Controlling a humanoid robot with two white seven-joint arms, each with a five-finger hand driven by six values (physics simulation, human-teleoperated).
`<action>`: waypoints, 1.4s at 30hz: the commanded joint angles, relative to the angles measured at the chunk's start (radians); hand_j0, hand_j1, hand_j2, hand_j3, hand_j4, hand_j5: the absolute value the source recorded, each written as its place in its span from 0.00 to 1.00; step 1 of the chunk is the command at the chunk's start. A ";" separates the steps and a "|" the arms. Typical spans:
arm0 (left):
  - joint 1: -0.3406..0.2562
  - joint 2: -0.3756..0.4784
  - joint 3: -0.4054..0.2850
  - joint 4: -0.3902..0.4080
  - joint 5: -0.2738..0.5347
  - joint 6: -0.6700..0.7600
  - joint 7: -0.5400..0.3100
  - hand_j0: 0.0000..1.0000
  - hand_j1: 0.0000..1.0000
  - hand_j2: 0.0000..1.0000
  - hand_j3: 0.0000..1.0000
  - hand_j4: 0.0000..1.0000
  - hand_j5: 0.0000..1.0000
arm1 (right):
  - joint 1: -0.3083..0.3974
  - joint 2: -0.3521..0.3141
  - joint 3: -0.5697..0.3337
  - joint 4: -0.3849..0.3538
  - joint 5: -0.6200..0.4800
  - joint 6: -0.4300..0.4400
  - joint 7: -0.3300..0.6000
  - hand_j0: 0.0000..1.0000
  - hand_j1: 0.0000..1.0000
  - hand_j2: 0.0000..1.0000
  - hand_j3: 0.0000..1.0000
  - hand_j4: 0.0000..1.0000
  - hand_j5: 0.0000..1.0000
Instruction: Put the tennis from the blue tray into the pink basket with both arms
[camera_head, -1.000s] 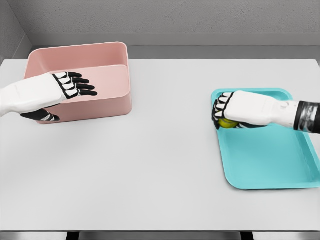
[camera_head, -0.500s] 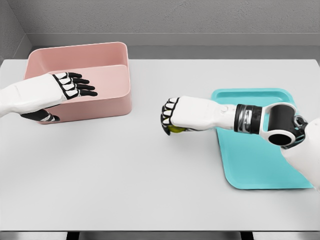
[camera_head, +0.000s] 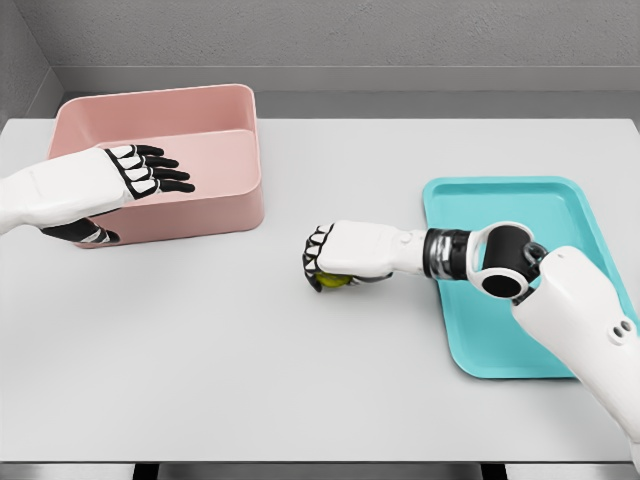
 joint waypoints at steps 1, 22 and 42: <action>0.000 0.001 0.000 0.000 0.006 0.001 0.000 1.00 1.00 1.00 1.00 1.00 1.00 | 0.000 0.001 0.001 0.004 -0.005 0.003 0.000 0.47 0.47 0.47 0.47 0.47 0.47; 0.000 -0.015 -0.001 0.003 -0.004 0.001 0.000 1.00 1.00 1.00 1.00 1.00 1.00 | 0.015 -0.111 -0.248 -0.169 -0.001 0.003 0.000 1.00 1.00 1.00 1.00 1.00 1.00; -0.230 -0.354 -0.277 0.002 -0.218 0.001 -0.021 1.00 1.00 1.00 1.00 1.00 1.00 | 0.457 -0.182 -0.800 -0.267 -0.318 0.003 -0.006 1.00 1.00 1.00 1.00 1.00 1.00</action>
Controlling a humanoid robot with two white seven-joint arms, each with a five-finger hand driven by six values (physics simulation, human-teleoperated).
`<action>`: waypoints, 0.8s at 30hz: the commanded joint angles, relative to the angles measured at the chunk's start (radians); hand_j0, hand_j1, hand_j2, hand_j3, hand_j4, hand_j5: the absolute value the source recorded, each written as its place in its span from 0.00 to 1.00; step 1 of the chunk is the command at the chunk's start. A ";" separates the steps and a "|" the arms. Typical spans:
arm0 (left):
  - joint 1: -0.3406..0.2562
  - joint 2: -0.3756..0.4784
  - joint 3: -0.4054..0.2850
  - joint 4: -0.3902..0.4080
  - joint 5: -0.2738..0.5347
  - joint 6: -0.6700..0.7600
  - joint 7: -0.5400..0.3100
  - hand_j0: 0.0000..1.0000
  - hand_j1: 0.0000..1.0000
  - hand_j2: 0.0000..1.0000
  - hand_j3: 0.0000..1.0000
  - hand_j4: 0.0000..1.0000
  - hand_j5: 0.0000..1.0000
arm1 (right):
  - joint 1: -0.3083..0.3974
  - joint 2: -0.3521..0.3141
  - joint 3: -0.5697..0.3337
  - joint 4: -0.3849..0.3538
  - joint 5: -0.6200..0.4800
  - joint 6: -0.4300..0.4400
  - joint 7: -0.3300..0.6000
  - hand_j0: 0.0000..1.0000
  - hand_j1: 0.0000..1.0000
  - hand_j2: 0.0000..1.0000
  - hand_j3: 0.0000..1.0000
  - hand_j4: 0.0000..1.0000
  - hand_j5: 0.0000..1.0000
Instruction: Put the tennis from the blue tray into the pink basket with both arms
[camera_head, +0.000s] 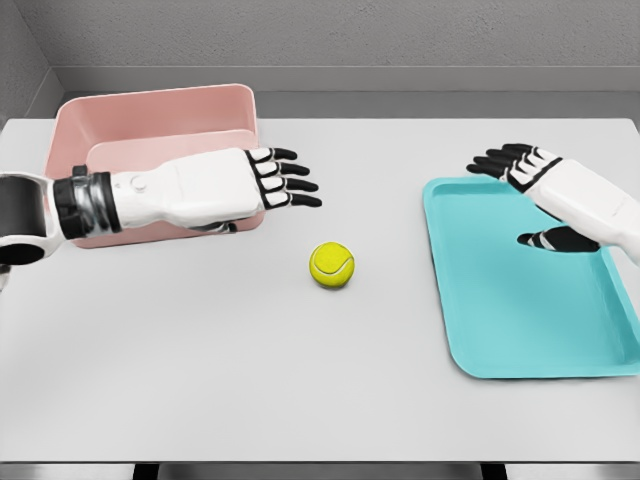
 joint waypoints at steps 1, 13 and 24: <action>0.000 -0.038 -0.063 0.005 -0.002 0.001 -0.001 1.00 1.00 1.00 1.00 1.00 1.00 | 0.000 0.008 -0.009 0.002 -0.010 0.003 0.000 1.00 1.00 1.00 1.00 1.00 1.00; -0.029 -0.118 -0.146 0.081 0.004 0.001 -0.001 1.00 1.00 1.00 1.00 1.00 1.00 | 0.005 0.007 -0.029 0.080 -0.009 0.003 0.001 1.00 1.00 1.00 1.00 1.00 1.00; -0.058 -0.187 -0.190 0.205 0.030 0.001 0.000 1.00 1.00 1.00 1.00 1.00 1.00 | 0.005 0.007 -0.029 0.080 -0.009 0.003 0.001 1.00 1.00 1.00 1.00 1.00 1.00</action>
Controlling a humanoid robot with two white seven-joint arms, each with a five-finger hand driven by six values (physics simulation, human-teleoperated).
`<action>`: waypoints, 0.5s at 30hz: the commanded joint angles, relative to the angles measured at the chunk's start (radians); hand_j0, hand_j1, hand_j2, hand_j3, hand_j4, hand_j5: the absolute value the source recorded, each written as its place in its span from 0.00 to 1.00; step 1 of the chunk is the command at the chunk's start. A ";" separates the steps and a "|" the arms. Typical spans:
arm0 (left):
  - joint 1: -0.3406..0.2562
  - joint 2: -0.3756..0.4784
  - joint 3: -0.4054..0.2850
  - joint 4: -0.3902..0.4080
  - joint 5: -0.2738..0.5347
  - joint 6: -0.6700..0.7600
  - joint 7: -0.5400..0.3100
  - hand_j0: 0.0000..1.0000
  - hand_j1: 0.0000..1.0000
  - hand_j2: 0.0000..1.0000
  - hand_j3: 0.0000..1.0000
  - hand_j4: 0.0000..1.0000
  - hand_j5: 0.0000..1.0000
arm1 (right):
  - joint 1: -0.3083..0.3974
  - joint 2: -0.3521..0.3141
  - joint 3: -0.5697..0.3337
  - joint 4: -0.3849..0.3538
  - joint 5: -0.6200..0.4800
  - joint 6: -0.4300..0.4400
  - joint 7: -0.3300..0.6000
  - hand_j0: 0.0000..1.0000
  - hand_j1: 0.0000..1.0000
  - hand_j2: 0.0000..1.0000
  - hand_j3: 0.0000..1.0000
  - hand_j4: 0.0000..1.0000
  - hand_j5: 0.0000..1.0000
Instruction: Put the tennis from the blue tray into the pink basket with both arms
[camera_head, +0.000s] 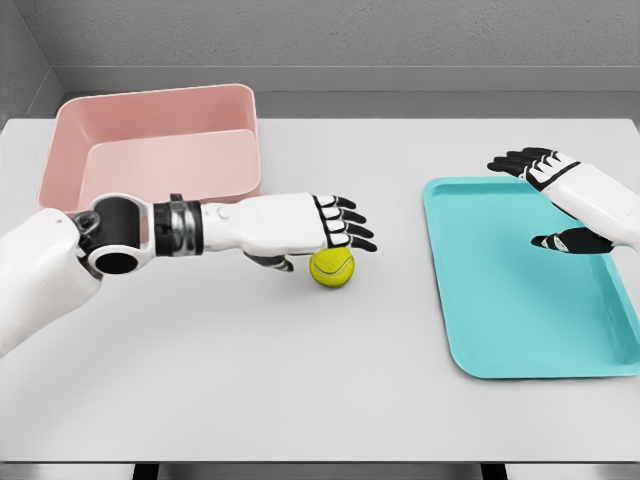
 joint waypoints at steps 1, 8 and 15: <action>-0.006 -0.007 -0.017 0.028 0.033 0.001 0.001 1.00 1.00 1.00 1.00 1.00 1.00 | 0.000 0.000 0.000 -0.001 -0.007 0.003 -0.001 1.00 1.00 1.00 1.00 1.00 1.00; -0.046 -0.009 -0.102 0.050 0.076 0.001 0.001 1.00 1.00 1.00 1.00 1.00 1.00 | 0.000 -0.002 0.000 -0.001 -0.009 0.003 -0.001 1.00 1.00 1.00 1.00 1.00 1.00; -0.078 -0.009 -0.162 0.065 0.090 0.001 0.001 1.00 1.00 1.00 1.00 1.00 1.00 | 0.000 -0.002 0.000 0.001 -0.007 0.003 -0.001 1.00 1.00 1.00 1.00 1.00 1.00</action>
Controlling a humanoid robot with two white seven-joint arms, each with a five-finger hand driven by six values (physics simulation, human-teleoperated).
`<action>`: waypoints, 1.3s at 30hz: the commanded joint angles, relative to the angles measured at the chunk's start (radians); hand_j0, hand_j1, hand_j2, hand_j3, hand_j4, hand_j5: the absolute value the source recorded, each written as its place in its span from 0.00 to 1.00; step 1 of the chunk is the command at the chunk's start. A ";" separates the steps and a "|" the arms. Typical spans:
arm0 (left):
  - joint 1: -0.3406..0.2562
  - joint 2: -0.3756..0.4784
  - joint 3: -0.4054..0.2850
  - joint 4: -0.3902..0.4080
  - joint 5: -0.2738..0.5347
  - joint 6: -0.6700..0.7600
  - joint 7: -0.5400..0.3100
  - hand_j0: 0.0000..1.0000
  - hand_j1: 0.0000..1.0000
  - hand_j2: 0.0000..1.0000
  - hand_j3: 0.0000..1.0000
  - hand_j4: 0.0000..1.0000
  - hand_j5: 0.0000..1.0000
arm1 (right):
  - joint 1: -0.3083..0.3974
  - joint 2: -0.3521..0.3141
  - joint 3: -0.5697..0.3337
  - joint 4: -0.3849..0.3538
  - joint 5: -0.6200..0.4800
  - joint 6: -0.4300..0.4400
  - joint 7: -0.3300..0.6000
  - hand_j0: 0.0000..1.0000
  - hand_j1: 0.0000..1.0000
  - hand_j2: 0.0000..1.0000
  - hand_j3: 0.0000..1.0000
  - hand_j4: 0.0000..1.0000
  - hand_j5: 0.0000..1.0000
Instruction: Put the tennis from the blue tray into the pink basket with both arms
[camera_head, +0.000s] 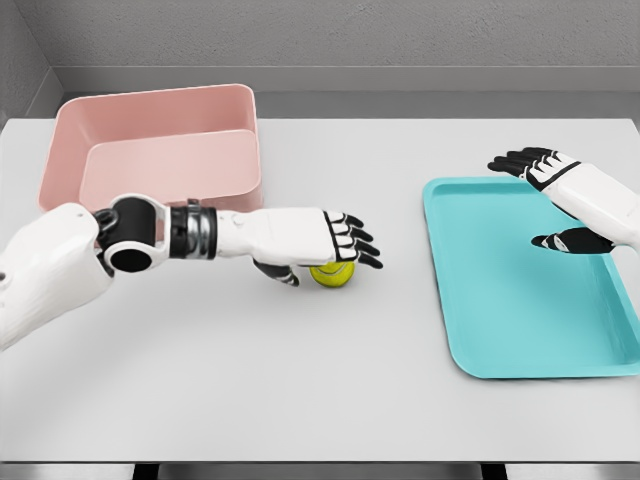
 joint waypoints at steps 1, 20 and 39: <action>0.000 0.000 -0.013 0.015 0.012 0.001 0.001 1.00 1.00 1.00 1.00 1.00 1.00 | 0.000 -0.001 -0.001 0.000 -0.007 0.003 -0.001 1.00 1.00 1.00 1.00 1.00 1.00; -0.026 -0.049 -0.021 0.115 0.024 0.001 0.001 1.00 1.00 1.00 1.00 1.00 1.00 | 0.000 0.001 -0.001 -0.006 -0.008 0.003 -0.002 1.00 1.00 1.00 1.00 1.00 1.00; -0.025 -0.058 -0.048 0.160 0.024 0.001 -0.001 0.95 0.95 0.95 0.95 0.95 0.95 | -0.002 0.001 -0.001 -0.001 -0.007 0.003 -0.002 1.00 1.00 1.00 1.00 1.00 1.00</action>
